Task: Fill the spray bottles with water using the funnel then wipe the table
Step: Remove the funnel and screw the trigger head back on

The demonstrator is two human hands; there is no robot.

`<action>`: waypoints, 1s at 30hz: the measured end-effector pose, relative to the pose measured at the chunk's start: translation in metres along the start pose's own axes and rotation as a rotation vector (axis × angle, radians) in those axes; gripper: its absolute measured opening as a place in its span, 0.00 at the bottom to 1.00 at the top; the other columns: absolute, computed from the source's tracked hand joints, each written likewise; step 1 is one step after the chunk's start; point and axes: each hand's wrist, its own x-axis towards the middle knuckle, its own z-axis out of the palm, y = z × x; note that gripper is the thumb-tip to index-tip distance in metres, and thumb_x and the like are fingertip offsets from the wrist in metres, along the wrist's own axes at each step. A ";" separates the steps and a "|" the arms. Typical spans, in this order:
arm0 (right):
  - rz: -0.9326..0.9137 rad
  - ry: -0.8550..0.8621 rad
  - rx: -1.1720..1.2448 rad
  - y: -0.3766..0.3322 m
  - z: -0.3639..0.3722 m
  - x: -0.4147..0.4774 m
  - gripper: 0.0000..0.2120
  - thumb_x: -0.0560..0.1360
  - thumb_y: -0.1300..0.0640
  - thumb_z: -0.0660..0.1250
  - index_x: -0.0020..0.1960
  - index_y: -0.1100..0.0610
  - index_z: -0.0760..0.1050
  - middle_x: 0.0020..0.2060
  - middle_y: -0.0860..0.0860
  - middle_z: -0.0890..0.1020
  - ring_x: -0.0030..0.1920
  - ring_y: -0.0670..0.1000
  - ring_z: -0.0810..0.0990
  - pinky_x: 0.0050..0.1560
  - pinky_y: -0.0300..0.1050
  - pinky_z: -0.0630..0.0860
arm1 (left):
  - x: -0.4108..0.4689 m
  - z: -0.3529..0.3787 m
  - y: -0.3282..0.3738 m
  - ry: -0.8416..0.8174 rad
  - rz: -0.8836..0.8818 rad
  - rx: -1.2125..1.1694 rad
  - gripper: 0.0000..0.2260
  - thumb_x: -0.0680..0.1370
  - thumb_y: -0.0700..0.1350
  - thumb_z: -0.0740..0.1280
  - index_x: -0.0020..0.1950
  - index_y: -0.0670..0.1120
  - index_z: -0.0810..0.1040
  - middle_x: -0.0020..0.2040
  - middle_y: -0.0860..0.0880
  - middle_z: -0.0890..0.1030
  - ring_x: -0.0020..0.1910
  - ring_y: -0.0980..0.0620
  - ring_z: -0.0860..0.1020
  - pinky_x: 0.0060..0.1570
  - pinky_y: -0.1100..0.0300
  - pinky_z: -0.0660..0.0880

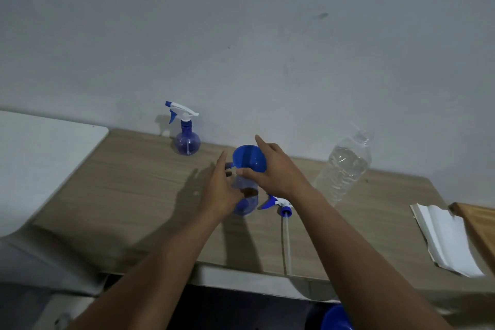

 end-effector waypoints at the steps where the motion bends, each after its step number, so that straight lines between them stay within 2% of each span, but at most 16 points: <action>1: 0.000 -0.006 -0.015 0.001 0.001 0.002 0.45 0.74 0.34 0.68 0.82 0.50 0.51 0.75 0.51 0.65 0.70 0.53 0.70 0.65 0.46 0.71 | 0.001 0.001 -0.006 -0.015 -0.028 0.004 0.45 0.63 0.45 0.81 0.76 0.55 0.62 0.63 0.55 0.74 0.62 0.54 0.75 0.56 0.58 0.77; 2: -0.003 -0.007 -0.024 0.001 0.001 0.003 0.45 0.74 0.35 0.69 0.82 0.50 0.53 0.73 0.51 0.66 0.68 0.53 0.72 0.63 0.44 0.71 | 0.001 0.001 -0.010 -0.026 -0.050 0.027 0.46 0.61 0.49 0.82 0.75 0.53 0.64 0.64 0.54 0.75 0.63 0.53 0.75 0.60 0.54 0.76; 4: -0.008 -0.011 -0.026 0.000 0.000 0.005 0.44 0.73 0.36 0.70 0.82 0.49 0.54 0.70 0.51 0.67 0.65 0.52 0.73 0.61 0.43 0.71 | 0.002 0.003 -0.016 -0.043 -0.097 0.064 0.45 0.59 0.54 0.82 0.73 0.50 0.68 0.63 0.52 0.75 0.63 0.50 0.75 0.61 0.50 0.76; 8: -0.007 -0.020 -0.005 0.000 -0.006 0.010 0.42 0.72 0.38 0.72 0.80 0.44 0.58 0.64 0.50 0.68 0.60 0.51 0.74 0.59 0.42 0.71 | 0.005 0.007 -0.025 -0.084 -0.096 0.081 0.30 0.66 0.45 0.80 0.67 0.51 0.75 0.53 0.54 0.77 0.55 0.52 0.77 0.51 0.56 0.75; 11: -0.003 -0.005 0.027 0.001 -0.013 0.014 0.39 0.73 0.41 0.72 0.79 0.40 0.59 0.60 0.50 0.69 0.56 0.50 0.74 0.56 0.41 0.69 | 0.007 0.009 -0.032 -0.074 -0.095 0.087 0.23 0.68 0.44 0.79 0.60 0.53 0.78 0.48 0.51 0.81 0.53 0.48 0.81 0.52 0.48 0.80; 14: 0.011 -0.051 0.010 0.003 -0.015 0.018 0.38 0.72 0.40 0.73 0.78 0.40 0.62 0.61 0.52 0.69 0.56 0.52 0.75 0.56 0.42 0.70 | 0.007 0.010 -0.038 -0.088 -0.098 0.080 0.22 0.67 0.46 0.79 0.58 0.56 0.76 0.49 0.52 0.83 0.51 0.50 0.81 0.52 0.47 0.80; 16: 0.015 -0.070 0.025 0.005 -0.014 0.022 0.36 0.71 0.40 0.72 0.76 0.42 0.66 0.63 0.53 0.71 0.57 0.52 0.76 0.53 0.42 0.72 | 0.008 0.011 -0.040 -0.084 -0.068 0.071 0.22 0.66 0.46 0.79 0.54 0.60 0.74 0.49 0.54 0.83 0.50 0.52 0.82 0.51 0.47 0.81; 19: 0.006 -0.086 0.036 0.007 -0.013 0.027 0.33 0.70 0.39 0.73 0.72 0.44 0.68 0.63 0.52 0.74 0.54 0.52 0.77 0.47 0.41 0.72 | 0.009 0.012 -0.038 -0.123 -0.028 0.114 0.28 0.67 0.48 0.80 0.63 0.57 0.73 0.53 0.55 0.82 0.50 0.55 0.81 0.51 0.52 0.82; 23: -0.013 -0.044 0.039 0.005 -0.023 0.027 0.31 0.69 0.41 0.74 0.68 0.41 0.67 0.58 0.51 0.73 0.52 0.50 0.77 0.47 0.41 0.72 | 0.013 0.010 -0.040 -0.116 0.003 0.114 0.28 0.68 0.51 0.79 0.65 0.56 0.72 0.54 0.55 0.81 0.51 0.53 0.80 0.51 0.53 0.80; 27: -0.049 -0.073 -0.002 0.004 -0.038 0.024 0.30 0.70 0.41 0.73 0.70 0.36 0.69 0.54 0.46 0.72 0.53 0.48 0.75 0.47 0.38 0.69 | 0.015 0.009 -0.043 -0.116 0.007 0.096 0.28 0.68 0.52 0.78 0.65 0.56 0.72 0.53 0.56 0.81 0.51 0.54 0.80 0.50 0.54 0.80; 30: -0.033 -0.093 -0.027 0.007 -0.045 0.024 0.29 0.69 0.41 0.74 0.67 0.38 0.70 0.55 0.48 0.73 0.51 0.47 0.76 0.48 0.41 0.73 | 0.014 0.009 -0.045 -0.117 0.015 0.083 0.24 0.68 0.51 0.77 0.61 0.58 0.74 0.51 0.57 0.82 0.49 0.56 0.81 0.49 0.53 0.80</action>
